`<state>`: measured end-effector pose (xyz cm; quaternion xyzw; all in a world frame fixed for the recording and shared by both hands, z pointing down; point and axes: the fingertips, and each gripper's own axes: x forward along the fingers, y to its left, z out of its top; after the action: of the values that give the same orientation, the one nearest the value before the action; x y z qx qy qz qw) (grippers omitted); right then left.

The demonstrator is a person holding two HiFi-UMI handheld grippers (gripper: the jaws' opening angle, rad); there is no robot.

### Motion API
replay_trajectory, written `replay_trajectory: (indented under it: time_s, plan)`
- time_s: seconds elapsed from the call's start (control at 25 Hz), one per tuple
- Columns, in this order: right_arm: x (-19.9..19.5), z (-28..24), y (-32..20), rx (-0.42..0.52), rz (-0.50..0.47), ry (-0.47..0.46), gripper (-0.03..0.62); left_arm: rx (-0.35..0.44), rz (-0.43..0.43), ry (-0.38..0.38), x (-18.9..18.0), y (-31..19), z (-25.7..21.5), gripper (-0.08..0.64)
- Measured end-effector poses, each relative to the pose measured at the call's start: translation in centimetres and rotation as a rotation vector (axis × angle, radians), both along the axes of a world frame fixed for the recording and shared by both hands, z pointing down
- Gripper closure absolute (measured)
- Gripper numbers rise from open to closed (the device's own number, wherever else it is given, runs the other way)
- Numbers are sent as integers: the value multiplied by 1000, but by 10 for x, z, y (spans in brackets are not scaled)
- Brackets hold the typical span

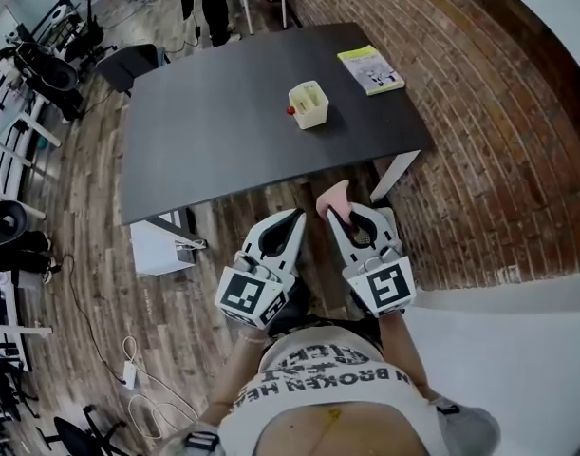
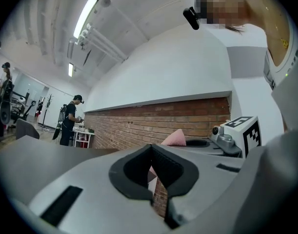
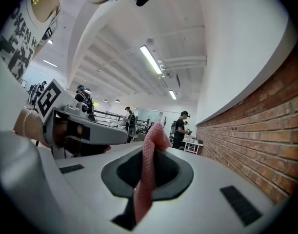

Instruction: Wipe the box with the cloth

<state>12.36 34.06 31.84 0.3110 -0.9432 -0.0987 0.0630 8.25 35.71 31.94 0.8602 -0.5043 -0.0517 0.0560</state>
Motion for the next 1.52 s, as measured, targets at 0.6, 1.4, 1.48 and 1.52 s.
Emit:
replay_trajectory:
  time_s: [0.6, 1.4, 1.48, 1.52]
  plan:
    - [-97, 21, -144, -42, 56, 38, 575, -53, 87, -5, -87, -145, 16, 552]
    - [-124, 26, -345, -106, -93, 70, 575, -127, -26, -51, -109, -337, 36, 552]
    - [-117, 31, -359, -117, -91, 73, 575, -138, -22, -70, -105, -349, 43, 552]
    - [-114, 34, -366, -119, -88, 79, 575, -145, -16, -82, -102, -354, 48, 552]
